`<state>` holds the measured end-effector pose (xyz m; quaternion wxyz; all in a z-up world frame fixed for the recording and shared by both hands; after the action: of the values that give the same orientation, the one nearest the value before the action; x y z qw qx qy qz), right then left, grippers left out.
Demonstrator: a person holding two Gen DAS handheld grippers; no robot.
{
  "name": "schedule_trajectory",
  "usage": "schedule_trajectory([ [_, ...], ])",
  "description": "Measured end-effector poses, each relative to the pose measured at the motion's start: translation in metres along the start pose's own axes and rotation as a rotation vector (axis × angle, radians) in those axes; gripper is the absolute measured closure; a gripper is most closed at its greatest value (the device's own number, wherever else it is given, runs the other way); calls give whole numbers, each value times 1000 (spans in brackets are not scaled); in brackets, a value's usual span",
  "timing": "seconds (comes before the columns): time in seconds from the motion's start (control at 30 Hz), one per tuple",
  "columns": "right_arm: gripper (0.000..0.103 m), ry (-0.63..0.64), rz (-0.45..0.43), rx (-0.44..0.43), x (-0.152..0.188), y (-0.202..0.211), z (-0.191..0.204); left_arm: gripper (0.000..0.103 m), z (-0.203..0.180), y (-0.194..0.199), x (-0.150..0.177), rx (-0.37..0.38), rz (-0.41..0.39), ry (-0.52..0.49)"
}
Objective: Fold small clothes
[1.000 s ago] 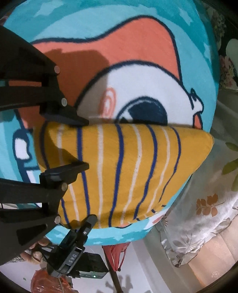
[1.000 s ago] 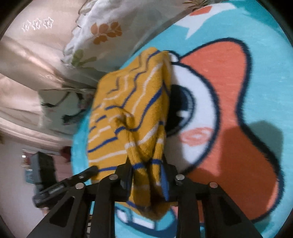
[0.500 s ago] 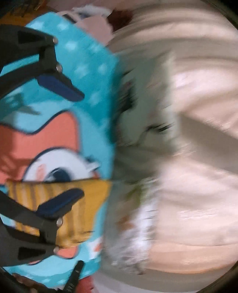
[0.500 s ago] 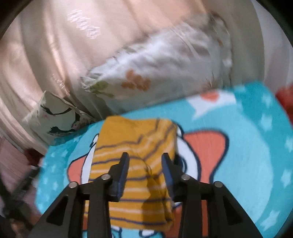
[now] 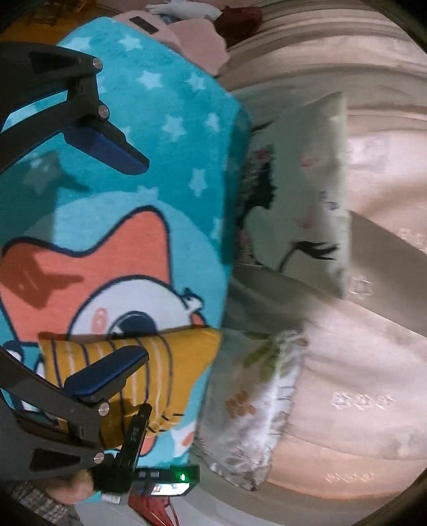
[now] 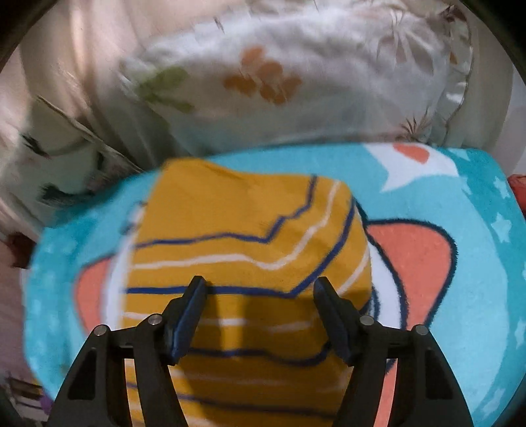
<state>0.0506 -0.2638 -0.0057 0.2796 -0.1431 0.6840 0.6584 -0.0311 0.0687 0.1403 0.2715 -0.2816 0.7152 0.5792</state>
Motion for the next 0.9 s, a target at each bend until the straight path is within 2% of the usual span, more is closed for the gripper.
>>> schedule_trajectory([
  [0.03, 18, -8, -1, 9, 1, -5, -3, 0, -1, -4, 4, 0, 24, -6],
  [0.07, 16, -33, 2, 7, 1, -7, -8, 0, -1, -5, 7, 2, 36, -11],
  [0.17, 18, -102, 5, -4, -1, 4, -15, 0, 0, -9, 16, 1, 66, -25],
  [0.27, 22, -75, -69, -9, 0, 31, -3, 0, 3, -17, 19, 1, 100, -21],
  [0.37, 38, 2, -127, -42, 1, 51, 24, 0, 7, -24, 20, -1, 131, -8],
  [0.43, 61, 59, -123, -75, 2, 54, 43, 0, 9, -26, 20, -3, 142, -2],
  [0.47, 63, 81, -114, -93, 3, 52, 52, 0, 9, -27, 20, -3, 147, -2],
  [0.57, 63, 129, -79, -97, 7, 37, 73, 0, 12, -28, 22, 1, 162, -5],
  [0.67, 63, 147, 10, -95, 12, 8, 81, 0, 14, -30, 24, 3, 181, -7],
  [0.8, 62, 100, -12, -112, 12, 25, 77, 0, 18, -34, 28, 0, 210, -12],
  [0.9, 62, 113, -46, -117, 19, 41, 78, 0, 19, -38, 30, 9, 230, -8],
])
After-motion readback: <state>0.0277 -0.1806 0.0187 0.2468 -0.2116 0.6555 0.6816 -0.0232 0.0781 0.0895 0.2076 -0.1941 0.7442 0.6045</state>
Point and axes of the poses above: each gripper's, at about its wrist camera, not at the fingertips, and y roughly against the way its jaws point, z to its left, x to its underside, the point moved 2 cm from there along -y, roughly the way its jaws point, and after that the axes turned 6 degrees about x, right-handed, at the moved point
